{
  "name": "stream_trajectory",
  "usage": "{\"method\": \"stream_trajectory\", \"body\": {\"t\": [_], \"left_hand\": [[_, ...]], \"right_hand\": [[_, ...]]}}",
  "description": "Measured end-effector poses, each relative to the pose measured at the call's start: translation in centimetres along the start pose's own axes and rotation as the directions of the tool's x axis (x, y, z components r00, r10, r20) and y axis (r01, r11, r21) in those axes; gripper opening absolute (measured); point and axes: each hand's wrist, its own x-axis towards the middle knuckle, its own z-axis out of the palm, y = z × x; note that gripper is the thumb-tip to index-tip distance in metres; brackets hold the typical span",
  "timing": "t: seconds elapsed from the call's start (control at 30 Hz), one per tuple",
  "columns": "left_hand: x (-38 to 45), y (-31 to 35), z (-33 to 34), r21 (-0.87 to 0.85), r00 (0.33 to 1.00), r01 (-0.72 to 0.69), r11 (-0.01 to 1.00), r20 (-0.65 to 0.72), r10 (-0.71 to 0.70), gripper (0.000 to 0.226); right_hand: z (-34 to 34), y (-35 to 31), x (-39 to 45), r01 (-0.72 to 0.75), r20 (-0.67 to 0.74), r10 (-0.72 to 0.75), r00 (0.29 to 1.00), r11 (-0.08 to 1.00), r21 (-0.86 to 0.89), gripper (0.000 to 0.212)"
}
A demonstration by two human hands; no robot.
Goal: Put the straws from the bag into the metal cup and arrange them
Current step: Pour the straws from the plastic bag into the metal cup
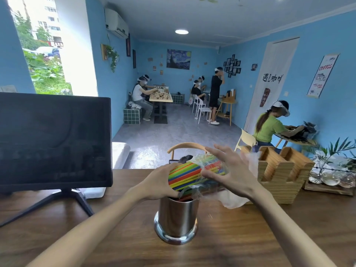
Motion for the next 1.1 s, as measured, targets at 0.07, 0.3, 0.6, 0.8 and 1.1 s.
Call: {"method": "stream_trajectory", "body": {"t": [0.07,0.3,0.6,0.8,1.1], "left_hand": [[0.0,-0.1,0.1,0.006,1.0,-0.005,1.0,-0.001,0.005,0.08],[0.0,0.3,0.6,-0.047,1.0,-0.011,0.999,-0.028,0.01,0.091],[0.0,0.9,2.8,-0.181,0.995,-0.075,0.981,-0.079,0.061,0.09],[-0.1,0.6,3.6,-0.138,0.991,-0.079,0.987,-0.122,0.062,0.087],[1.3,1.1,4.5,-0.093,0.986,-0.067,0.993,-0.159,0.052,0.084]], "right_hand": [[1.1,0.2,-0.7,-0.033,0.005,0.033,0.999,0.947,0.32,0.079],[3.6,0.3,-1.4,-0.033,-0.164,0.211,0.964,0.705,0.708,0.035],[4.5,0.8,-1.5,-0.014,-0.232,0.35,0.908,0.576,0.817,0.042],[4.5,0.4,-1.4,0.058,-0.317,0.245,0.916,0.703,0.709,0.04],[3.8,0.0,-0.4,0.107,-0.436,0.271,0.858,0.736,0.668,0.018]]}}
